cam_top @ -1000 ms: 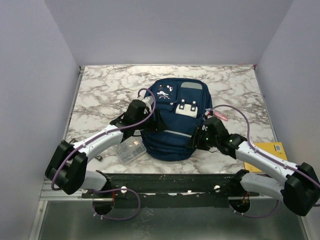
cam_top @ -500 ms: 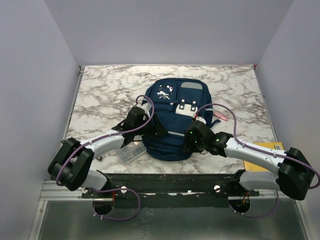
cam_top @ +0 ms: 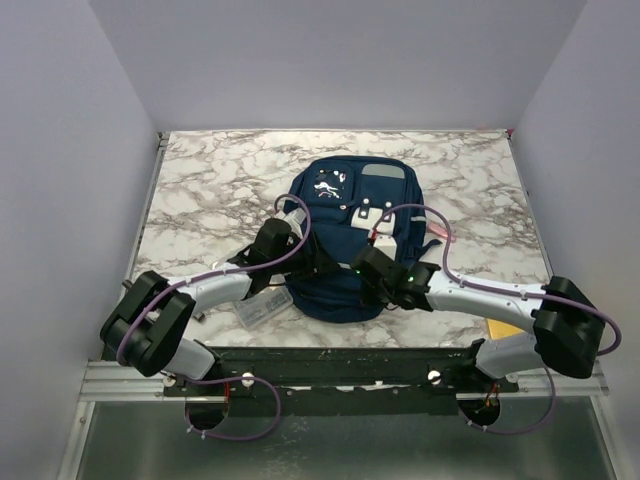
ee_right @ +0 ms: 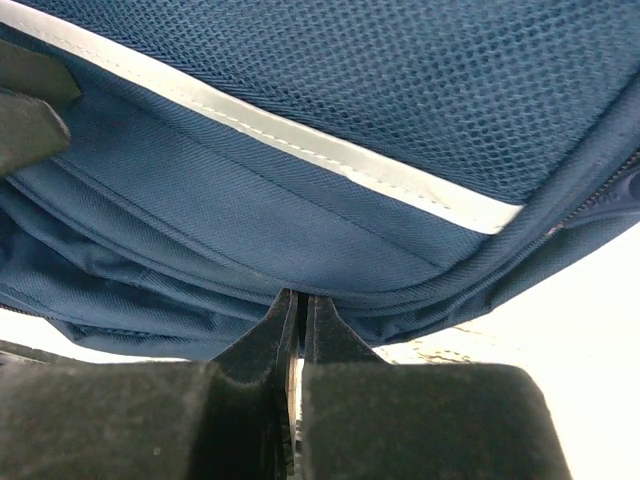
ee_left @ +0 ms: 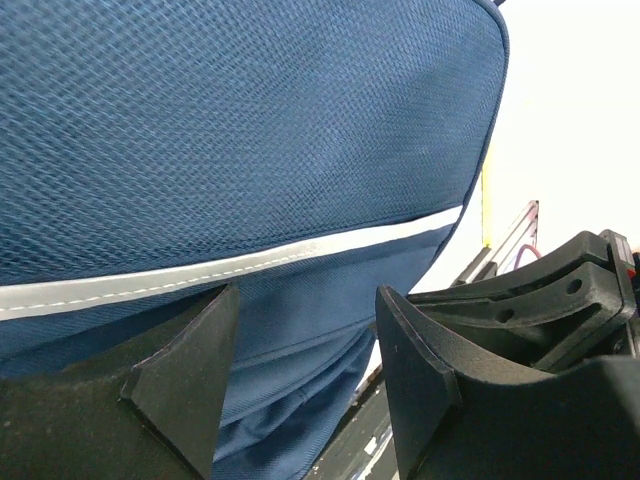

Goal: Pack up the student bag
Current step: Unzip the student bag at the center of the board.

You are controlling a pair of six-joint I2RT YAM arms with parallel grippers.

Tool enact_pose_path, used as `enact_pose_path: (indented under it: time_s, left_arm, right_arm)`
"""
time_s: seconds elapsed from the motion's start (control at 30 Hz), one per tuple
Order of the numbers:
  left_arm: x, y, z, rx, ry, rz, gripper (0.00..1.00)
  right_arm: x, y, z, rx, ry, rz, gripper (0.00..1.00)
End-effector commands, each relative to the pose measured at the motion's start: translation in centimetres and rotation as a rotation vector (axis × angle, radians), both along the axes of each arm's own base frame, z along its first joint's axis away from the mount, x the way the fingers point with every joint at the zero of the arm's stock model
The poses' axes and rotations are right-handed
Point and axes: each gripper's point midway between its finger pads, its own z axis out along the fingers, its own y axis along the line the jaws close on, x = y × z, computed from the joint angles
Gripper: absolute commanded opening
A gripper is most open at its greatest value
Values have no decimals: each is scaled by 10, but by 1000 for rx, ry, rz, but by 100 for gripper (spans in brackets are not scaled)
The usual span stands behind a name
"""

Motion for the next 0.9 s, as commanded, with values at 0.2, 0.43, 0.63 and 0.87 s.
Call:
enact_pose_path:
  time_s: [0.2, 0.43, 0.63, 0.87]
  left_arm:
    - [-14, -4, -11, 14, 13, -22, 60]
    - [-12, -5, 7, -6, -58, -42, 61]
    - [-15, -7, 32, -27, -122, -89, 64]
    - [-36, -16, 81, -87, -195, -267, 70]
  right_arm:
    - [3, 83, 37, 306, -14, 91, 2]
    - [25, -6, 73, 224, -152, -55, 55]
    - [108, -142, 83, 207, -266, -384, 71]
    - [192, -233, 20, 112, -85, -478, 77]
